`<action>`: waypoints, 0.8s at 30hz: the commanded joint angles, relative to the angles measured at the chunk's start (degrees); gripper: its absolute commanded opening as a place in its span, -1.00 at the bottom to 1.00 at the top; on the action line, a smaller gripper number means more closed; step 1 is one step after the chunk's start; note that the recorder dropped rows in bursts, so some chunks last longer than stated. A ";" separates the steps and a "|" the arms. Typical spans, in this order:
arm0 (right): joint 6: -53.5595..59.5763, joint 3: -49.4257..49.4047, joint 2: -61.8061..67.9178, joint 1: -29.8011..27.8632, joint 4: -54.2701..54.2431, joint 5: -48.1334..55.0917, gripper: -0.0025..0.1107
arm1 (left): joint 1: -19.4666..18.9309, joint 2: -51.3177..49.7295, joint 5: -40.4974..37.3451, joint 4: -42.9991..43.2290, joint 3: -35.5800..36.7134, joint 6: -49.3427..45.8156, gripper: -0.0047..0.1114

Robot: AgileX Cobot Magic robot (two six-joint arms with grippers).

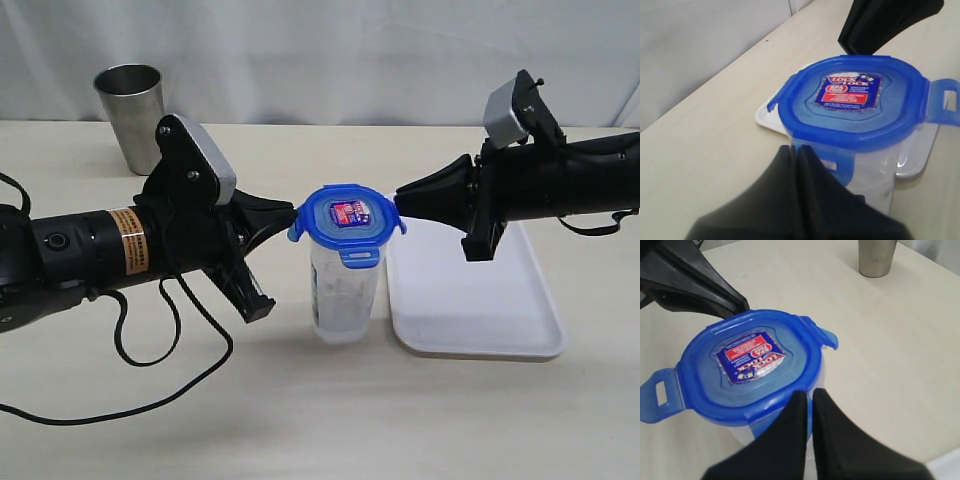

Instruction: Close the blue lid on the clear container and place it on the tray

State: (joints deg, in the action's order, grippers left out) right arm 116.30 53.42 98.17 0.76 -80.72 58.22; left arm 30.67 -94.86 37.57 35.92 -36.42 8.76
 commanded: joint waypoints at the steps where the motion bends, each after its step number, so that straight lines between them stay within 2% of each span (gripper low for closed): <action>1: -0.65 -0.24 0.01 0.10 0.13 1.86 -0.88 | -0.05 0.48 0.45 -0.13 -0.40 0.49 -0.92; 13: -0.86 -0.24 -0.47 0.10 0.11 1.34 -0.88 | -0.05 0.48 0.66 -0.13 -0.40 0.38 -0.92; 18: -2.18 -0.24 -6.28 0.10 -2.18 3.87 -0.88 | -0.05 0.48 0.93 -0.41 -0.40 0.13 -0.92; 21: -4.76 -0.24 -7.66 2.75 -3.95 3.71 -0.88 | -0.05 0.48 2.10 -0.59 -0.40 -0.08 -0.92; 24: -6.01 -0.24 -5.71 9.56 -3.14 -8.35 -0.88 | -0.05 0.48 1.76 -0.59 -0.40 -0.08 -0.92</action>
State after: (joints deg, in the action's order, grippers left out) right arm 111.06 53.42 91.51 7.38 -84.21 55.45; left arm 30.67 -94.86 38.79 35.81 -36.42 8.76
